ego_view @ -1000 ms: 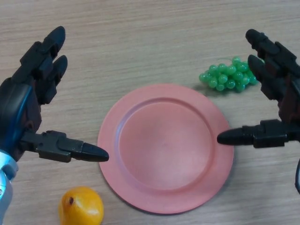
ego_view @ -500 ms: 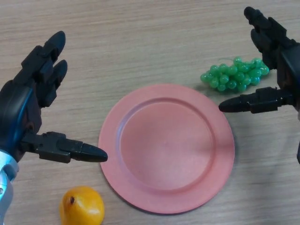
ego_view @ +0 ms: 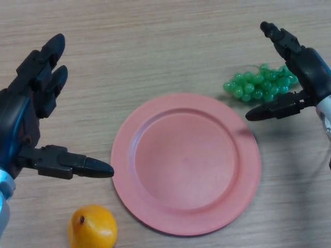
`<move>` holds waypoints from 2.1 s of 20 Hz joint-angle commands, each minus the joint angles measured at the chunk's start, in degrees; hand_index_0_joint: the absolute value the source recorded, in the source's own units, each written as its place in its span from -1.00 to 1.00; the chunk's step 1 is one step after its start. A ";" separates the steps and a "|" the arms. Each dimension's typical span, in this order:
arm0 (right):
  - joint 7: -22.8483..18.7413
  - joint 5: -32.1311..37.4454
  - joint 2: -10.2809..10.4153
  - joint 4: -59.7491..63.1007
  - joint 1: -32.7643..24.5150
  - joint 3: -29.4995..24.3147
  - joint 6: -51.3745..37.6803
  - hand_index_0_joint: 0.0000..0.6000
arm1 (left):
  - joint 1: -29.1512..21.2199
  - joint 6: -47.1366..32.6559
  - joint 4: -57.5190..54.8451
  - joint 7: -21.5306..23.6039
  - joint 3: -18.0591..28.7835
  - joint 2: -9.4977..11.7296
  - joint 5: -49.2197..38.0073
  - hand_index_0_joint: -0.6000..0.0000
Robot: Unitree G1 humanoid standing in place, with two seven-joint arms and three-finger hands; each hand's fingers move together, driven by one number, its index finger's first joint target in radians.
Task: Pick up the green grapes and place it on the plate
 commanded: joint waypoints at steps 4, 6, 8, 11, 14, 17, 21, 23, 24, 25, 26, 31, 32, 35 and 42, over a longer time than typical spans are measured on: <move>-7.10 -7.81 -4.35 12.32 -9.92 1.23 -14.64 -1.00 | -1.01 -8.43 -2.73 -0.66 5.75 2.72 -1.46 1.00; -8.97 -12.24 -5.29 14.61 -10.46 2.98 -16.78 -0.33 | -1.02 -8.75 -2.66 -0.66 5.96 2.73 -1.45 1.00; -12.58 -19.34 -6.33 17.49 -11.27 4.31 -18.92 0.50 | -0.93 -9.38 -2.53 -0.64 6.53 2.73 -1.61 1.00; -12.62 -22.59 -5.64 16.64 -10.35 1.63 -19.38 1.00 | -0.13 -11.87 -2.03 -0.36 6.69 2.48 -0.81 1.00; -9.21 -18.14 -4.35 13.95 -9.29 -0.60 -19.08 1.00 | 0.29 -11.47 -2.62 -0.31 6.06 2.35 -0.28 1.00; 6.35 3.51 1.18 -0.85 -5.33 -8.12 -4.40 1.00 | 0.57 -8.97 -4.04 -0.47 6.05 2.04 -0.80 1.00; 4.15 23.75 0.12 -29.70 0.94 -6.89 24.76 1.00 | 0.56 -5.47 -5.83 -0.88 6.38 1.92 -2.11 1.00; 2.28 27.17 -0.81 -38.11 3.36 -5.75 28.97 1.00 | 0.55 -4.71 -6.30 -0.93 6.28 2.01 -2.11 1.00; 1.77 28.25 -0.59 -41.98 4.77 -5.59 30.22 1.00 | 0.69 -4.81 -6.38 -0.95 6.00 1.87 -1.96 1.00; 0.33 29.50 -0.24 -47.84 6.64 -5.22 32.34 1.00 | 0.88 -5.11 -6.43 -0.89 5.34 1.64 -1.42 1.00; -0.35 29.83 0.16 -51.54 8.17 -4.79 32.95 1.00 | 0.91 -4.98 -6.65 -0.93 5.22 1.56 -1.36 1.00; 0.60 27.85 2.73 -73.00 18.91 -1.48 38.77 1.00 | 0.45 -3.44 -7.47 -0.66 4.39 1.30 -0.60 1.00; 1.11 27.71 3.18 -75.41 20.27 -1.25 39.85 1.00 | 0.31 -3.34 -7.50 -0.58 4.27 1.32 -0.48 1.00; 1.17 31.82 5.88 -85.45 25.12 -0.12 48.76 1.00 | -0.25 -1.82 -8.11 -0.44 4.18 1.52 -0.60 1.00; 2.86 19.20 7.35 -91.80 26.43 8.25 56.78 -0.84 | -1.81 -3.12 -6.47 -0.16 1.93 1.86 4.06 1.00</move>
